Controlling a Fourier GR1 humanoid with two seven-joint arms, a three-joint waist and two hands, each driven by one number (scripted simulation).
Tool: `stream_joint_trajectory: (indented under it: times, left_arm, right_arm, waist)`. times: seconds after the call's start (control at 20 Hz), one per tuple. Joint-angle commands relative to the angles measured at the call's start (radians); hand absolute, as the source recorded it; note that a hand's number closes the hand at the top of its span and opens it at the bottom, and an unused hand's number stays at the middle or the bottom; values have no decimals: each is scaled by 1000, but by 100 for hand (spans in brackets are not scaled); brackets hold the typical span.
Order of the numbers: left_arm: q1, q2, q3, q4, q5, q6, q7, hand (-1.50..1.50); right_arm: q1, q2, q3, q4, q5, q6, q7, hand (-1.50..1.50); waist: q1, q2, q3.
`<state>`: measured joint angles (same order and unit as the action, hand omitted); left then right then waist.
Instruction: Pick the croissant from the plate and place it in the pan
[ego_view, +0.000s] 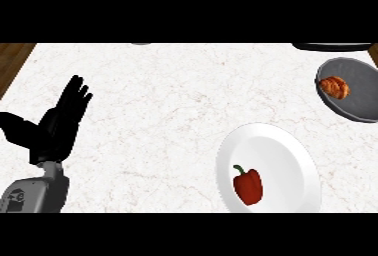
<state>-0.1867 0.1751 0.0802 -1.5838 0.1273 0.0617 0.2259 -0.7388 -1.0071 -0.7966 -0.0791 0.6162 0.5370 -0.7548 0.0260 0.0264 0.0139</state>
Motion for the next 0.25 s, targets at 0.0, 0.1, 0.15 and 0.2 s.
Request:
stream_joint_trajectory:
  times: [0.0, 0.1, 0.15, 0.2]
  left_arm:
    - [-9, 1, 10, 5, 10, -1, 8, 0]
    - [-13, -21, -13, 5, -16, 22, 0, 0]
    - [22, -23, -25, 4, -22, 11, -15, 0]
    - [21, -3, -3, -14, 2, -5, -4, 0]
  right_arm:
    - [57, -13, 1, -12, -9, 199, -153, -150]
    - [58, -25, 0, -25, -17, 204, -143, -150]
    - [76, -16, 0, -29, -18, 181, -148, -150]
    - [85, -31, 2, -29, -20, 209, -148, -150]
  waist:
    - [-3, -2, 0]
    - [-5, -3, 0]
    - [2, -2, 1]
    - [4, -6, 1]
